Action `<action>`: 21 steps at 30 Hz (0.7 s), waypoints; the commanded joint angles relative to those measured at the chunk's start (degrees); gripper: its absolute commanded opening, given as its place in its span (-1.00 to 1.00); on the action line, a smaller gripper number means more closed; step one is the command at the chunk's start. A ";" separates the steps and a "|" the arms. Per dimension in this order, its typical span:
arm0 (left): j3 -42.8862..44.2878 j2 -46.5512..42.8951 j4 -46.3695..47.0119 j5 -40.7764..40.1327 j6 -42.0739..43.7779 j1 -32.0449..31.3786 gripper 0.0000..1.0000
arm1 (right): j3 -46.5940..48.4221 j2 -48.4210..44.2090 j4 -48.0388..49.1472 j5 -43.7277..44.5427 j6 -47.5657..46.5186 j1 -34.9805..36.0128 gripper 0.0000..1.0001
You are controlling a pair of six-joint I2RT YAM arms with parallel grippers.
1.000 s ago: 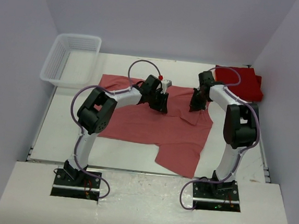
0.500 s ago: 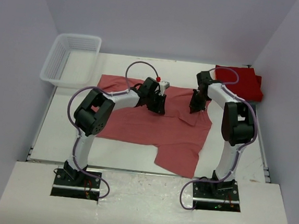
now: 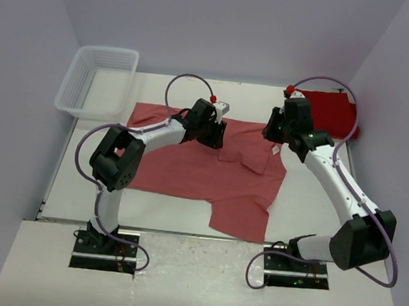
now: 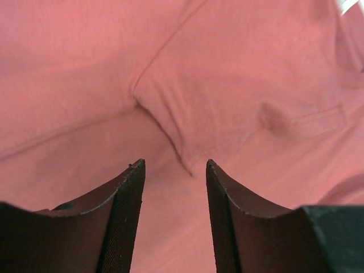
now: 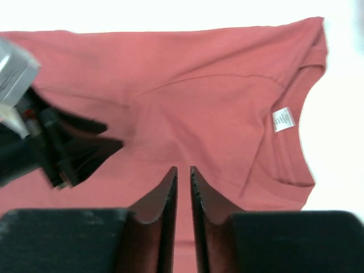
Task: Fold and stack the t-shirts
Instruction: Fold the flattened tshirt in 1/3 of the way
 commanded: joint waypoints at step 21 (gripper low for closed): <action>-4.99 -9.79 4.59 4.46 -3.39 -1.14 -0.01 | -35.67 -34.53 -25.90 15.23 46.77 26.34 -0.70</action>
